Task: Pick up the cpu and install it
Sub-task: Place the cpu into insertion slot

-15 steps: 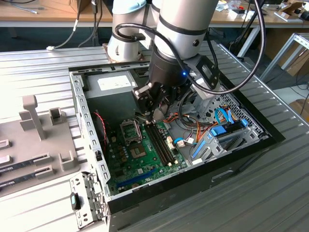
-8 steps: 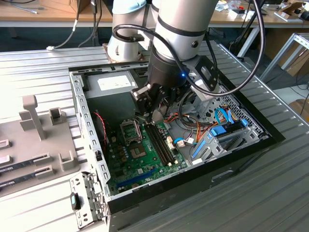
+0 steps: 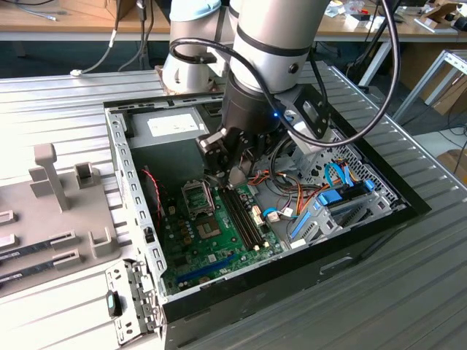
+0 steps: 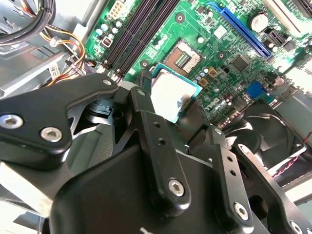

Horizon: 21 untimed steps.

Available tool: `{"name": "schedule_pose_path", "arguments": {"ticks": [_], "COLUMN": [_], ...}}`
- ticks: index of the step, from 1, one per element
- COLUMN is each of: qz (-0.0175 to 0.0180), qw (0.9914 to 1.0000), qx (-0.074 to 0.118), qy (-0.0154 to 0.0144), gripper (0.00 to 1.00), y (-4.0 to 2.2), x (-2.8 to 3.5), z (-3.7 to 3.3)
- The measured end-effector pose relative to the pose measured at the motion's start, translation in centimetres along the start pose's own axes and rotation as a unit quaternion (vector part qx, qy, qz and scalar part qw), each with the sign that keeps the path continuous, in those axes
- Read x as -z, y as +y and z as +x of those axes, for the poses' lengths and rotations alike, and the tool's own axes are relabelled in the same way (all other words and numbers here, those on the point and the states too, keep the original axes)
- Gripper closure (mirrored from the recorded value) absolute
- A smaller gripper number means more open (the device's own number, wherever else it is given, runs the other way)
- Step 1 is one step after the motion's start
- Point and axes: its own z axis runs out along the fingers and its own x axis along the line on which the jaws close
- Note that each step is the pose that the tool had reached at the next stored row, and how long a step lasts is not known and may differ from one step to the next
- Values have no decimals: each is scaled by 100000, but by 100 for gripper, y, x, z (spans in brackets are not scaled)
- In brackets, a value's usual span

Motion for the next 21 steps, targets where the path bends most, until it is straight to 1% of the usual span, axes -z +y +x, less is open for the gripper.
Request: {"name": "schedule_pose_path", "arguments": {"ticks": [21], "qz": [-1], "qw": [100000], "qx": [-2], "qy": [0], "gripper": [53], "y": [-30], "x": [-5], "z": [59]}}
